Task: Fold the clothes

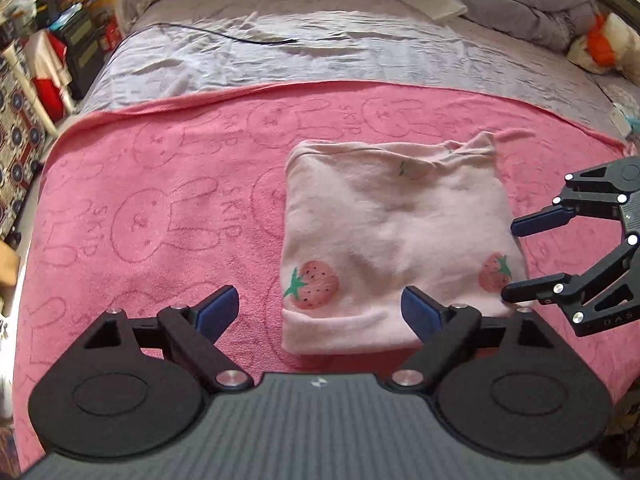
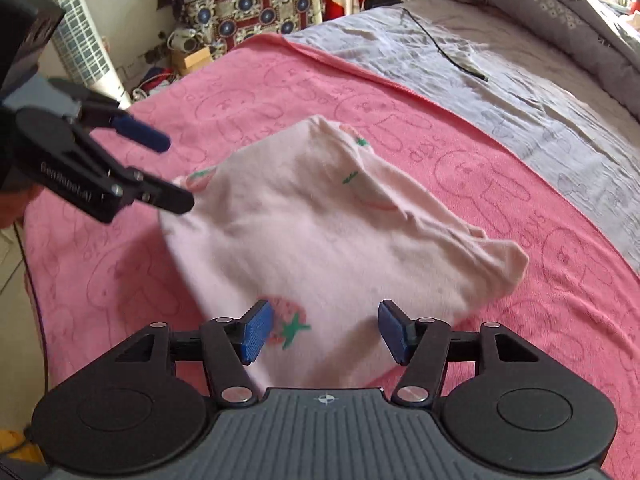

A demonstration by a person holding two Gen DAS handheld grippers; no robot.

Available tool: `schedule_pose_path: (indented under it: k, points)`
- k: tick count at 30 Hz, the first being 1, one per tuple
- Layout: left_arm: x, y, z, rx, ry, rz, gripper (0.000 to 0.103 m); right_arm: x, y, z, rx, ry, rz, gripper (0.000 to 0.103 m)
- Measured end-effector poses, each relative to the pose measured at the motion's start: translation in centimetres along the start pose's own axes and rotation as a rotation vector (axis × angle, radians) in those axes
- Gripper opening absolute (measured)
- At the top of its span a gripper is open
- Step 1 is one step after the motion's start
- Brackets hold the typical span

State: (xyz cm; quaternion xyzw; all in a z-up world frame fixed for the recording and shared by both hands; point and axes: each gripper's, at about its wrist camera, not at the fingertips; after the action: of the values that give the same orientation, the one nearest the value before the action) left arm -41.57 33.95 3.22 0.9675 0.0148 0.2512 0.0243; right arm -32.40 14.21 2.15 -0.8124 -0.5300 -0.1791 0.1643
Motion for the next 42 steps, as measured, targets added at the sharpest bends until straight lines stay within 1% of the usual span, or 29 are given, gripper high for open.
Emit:
schedule_pose_path:
  k: [1, 3, 5, 7, 8, 10, 12, 15, 19, 22, 25, 29, 33, 37, 39, 42]
  points:
    - [0.0, 0.5, 0.1, -0.007, -0.003, 0.042, 0.090, -0.6, -0.3, -0.1, 0.003, -0.009, -0.010, 0.061]
    - [-0.1, 1.4, 0.7, 0.000, -0.041, 0.102, 0.090, -1.7, -0.7, -0.2, 0.010, -0.031, -0.021, 0.064]
    - [-0.1, 2.1, 1.1, 0.023, -0.094, 0.113, 0.090, -2.2, -1.1, -0.1, 0.002, -0.071, -0.020, 0.064]
    - [0.1, 2.5, 1.4, 0.034, -0.156, 0.079, 0.090, -2.3, -1.3, -0.3, -0.009, -0.089, -0.001, 0.064]
    - [0.1, 2.8, 1.5, 0.029, -0.191, 0.053, 0.090, -2.3, -1.3, -0.5, -0.012, -0.093, 0.015, 0.065]
    - [0.2, 3.3, 1.4, 0.014, -0.234, -0.002, 0.090, -2.0, -1.3, -1.1, -0.018, -0.091, 0.055, 0.068]
    - [0.3, 3.7, 1.3, 0.008, -0.242, -0.046, 0.090, -1.7, -1.4, -1.6, -0.024, -0.088, 0.095, 0.068]
    - [0.5, 4.2, 1.0, 0.005, -0.244, -0.111, 0.091, -1.1, -1.7, -2.4, -0.045, -0.083, 0.118, 0.072]
    - [1.0, 4.5, 0.7, 0.012, -0.242, -0.152, 0.091, -0.8, -2.1, -3.1, -0.063, -0.086, 0.111, 0.073]
    - [1.4, 4.8, 0.6, 0.018, -0.241, -0.146, 0.091, -0.6, -2.3, -3.5, -0.074, -0.092, 0.116, 0.073]
    - [1.4, 5.0, 0.8, 0.045, -0.248, -0.124, 0.092, -0.5, -2.3, -3.6, -0.082, -0.099, 0.126, 0.074]
    - [1.2, 4.9, 1.9, 0.072, -0.274, -0.110, 0.092, -0.6, -2.3, -3.3, -0.079, -0.110, 0.131, 0.075]
    - [0.5, 4.5, 3.8, 0.065, -0.319, -0.125, 0.096, -0.6, -2.3, -2.7, -0.084, -0.124, 0.126, 0.075]
    - [-0.6, 4.2, 7.5, 0.098, -0.433, -0.127, 0.103, -0.5, -2.0, -1.7, -0.093, -0.142, 0.137, 0.076]
    - [-0.6, 4.3, 7.7, 0.107, -0.415, -0.125, 0.103, -0.3, -1.9, -1.2, -0.100, -0.150, 0.141, 0.076]
    - [-0.4, 4.5, 7.9, 0.112, -0.414, -0.116, 0.103, -0.1, -1.8, -0.9, -0.104, -0.154, 0.145, 0.076]
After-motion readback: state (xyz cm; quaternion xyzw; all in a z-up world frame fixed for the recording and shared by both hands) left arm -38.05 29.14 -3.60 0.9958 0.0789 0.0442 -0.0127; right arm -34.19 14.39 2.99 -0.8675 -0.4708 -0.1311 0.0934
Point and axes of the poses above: each gripper's, at about its wrist camera, not at the fingertips, and z roughly the way its jaws point, y to its right, x to its top, and after that the axes turned 2 degrees about z, right-handed
